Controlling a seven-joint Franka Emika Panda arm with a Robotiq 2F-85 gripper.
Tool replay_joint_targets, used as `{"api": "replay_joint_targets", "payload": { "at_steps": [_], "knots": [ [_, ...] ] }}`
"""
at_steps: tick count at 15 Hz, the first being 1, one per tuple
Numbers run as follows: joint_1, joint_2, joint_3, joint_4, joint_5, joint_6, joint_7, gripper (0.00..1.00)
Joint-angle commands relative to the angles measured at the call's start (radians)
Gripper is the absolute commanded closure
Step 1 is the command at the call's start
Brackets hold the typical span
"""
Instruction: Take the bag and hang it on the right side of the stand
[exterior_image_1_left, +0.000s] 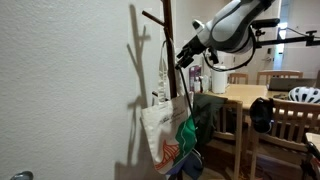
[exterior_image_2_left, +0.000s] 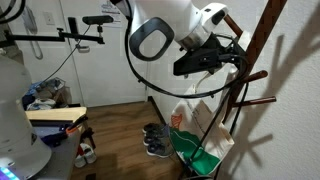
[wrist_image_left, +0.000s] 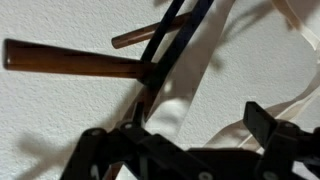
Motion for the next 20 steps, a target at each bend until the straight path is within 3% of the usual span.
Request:
{"api": "replay_joint_targets", "payload": {
  "at_steps": [1,2,3,5,14,17,20],
  "knots": [
    [-0.001,0.017,-0.007,0.013,0.002,0.020,0.002,0.00],
    [0.002,0.005,-0.010,0.015,-0.006,0.014,-0.003,0.00],
    [0.010,-0.006,-0.018,0.015,-0.016,0.004,-0.007,0.25],
    [0.013,-0.017,-0.022,0.018,-0.027,-0.002,-0.011,0.33],
    [0.007,-0.053,-0.014,0.018,-0.022,-0.029,-0.008,0.91],
    [-0.007,-0.112,0.010,0.018,-0.031,-0.103,-0.020,0.98],
    [-0.054,-0.137,0.073,0.026,-0.034,-0.168,-0.010,0.95]
  ]
}}
